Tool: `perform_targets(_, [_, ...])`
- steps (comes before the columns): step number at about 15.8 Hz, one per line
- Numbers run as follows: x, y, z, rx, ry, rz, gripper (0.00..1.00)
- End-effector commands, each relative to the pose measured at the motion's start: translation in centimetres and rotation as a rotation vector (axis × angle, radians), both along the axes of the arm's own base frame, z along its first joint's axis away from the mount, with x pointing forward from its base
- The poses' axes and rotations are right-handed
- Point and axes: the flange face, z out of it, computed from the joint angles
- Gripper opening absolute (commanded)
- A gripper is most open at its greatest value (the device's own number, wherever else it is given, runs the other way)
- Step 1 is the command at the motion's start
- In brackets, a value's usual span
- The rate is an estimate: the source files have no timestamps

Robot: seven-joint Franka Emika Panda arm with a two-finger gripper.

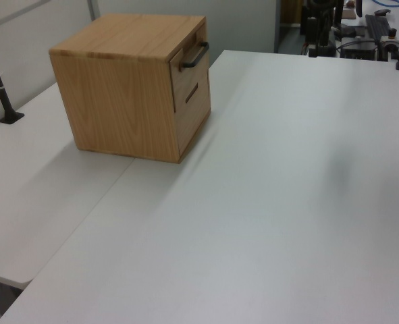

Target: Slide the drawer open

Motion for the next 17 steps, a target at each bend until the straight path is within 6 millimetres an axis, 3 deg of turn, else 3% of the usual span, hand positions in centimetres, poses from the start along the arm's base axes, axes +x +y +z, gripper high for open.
perform_targets(1, [0.1, -0.7, 0.9, 0.003, -0.018, -0.014, 1.0])
perform_targets(4, [0.7, -0.3, 0.7, 0.057, -0.039, -0.082, 1.0])
perform_targets(6, [1.7, -0.1, 1.2, 0.102, -0.115, -0.251, 1.0])
perform_targets(9, [3.9, -0.1, -0.1, 0.12, -0.163, -0.459, 1.0])
perform_targets(13, [7.7, 0.1, -1.6, 0.211, -0.264, -0.795, 1.0])
perform_targets(17, [12.5, 0.4, -4.3, 0.311, -0.381, -1.113, 1.0])
